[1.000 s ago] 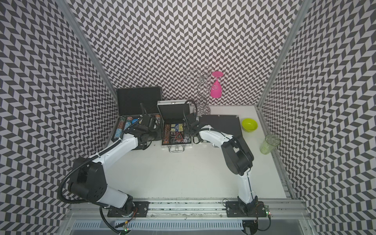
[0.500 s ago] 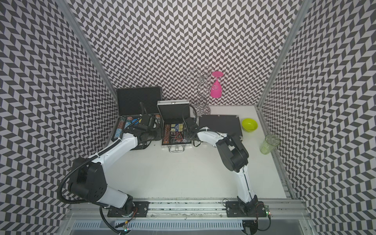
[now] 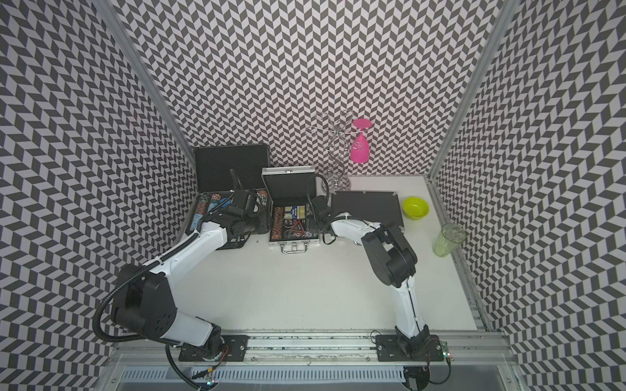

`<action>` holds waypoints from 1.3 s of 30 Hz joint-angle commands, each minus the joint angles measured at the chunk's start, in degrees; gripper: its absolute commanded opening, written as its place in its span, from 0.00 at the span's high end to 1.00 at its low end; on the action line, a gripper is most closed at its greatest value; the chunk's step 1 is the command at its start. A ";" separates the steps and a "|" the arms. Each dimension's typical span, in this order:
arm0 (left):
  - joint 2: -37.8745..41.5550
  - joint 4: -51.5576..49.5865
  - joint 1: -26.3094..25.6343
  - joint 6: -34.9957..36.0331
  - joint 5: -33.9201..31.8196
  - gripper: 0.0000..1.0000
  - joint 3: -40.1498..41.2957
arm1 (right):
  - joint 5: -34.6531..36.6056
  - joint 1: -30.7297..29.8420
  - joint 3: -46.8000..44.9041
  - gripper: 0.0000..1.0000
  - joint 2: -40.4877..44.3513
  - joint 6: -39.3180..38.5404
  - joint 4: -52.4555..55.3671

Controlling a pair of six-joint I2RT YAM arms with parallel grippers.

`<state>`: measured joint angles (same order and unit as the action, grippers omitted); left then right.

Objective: Close the poker set cases
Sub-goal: Move the poker set case to the center of the board.

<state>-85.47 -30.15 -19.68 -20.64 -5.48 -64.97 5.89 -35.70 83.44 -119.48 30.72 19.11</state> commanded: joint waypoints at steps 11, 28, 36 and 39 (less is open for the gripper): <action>1.38 0.62 2.15 -0.95 -1.47 0.30 -1.56 | -3.95 -0.09 -14.66 0.95 10.22 -2.00 2.78; -2.06 1.21 4.41 -1.54 -1.66 0.30 -5.81 | -7.96 -2.57 -28.50 0.95 21.52 -6.01 0.50; -9.68 0.62 7.26 -0.15 1.62 0.30 -16.00 | -6.27 -2.44 -25.61 0.57 23.39 -5.71 3.59; -12.26 -0.24 8.00 -0.52 4.91 0.29 -20.61 | -4.77 -2.28 -23.44 0.49 25.50 -4.95 5.28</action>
<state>-96.55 -30.04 -12.23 -20.88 -4.12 -81.17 1.85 -37.12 57.41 -97.12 25.85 21.96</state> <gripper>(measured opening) 0.706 0.492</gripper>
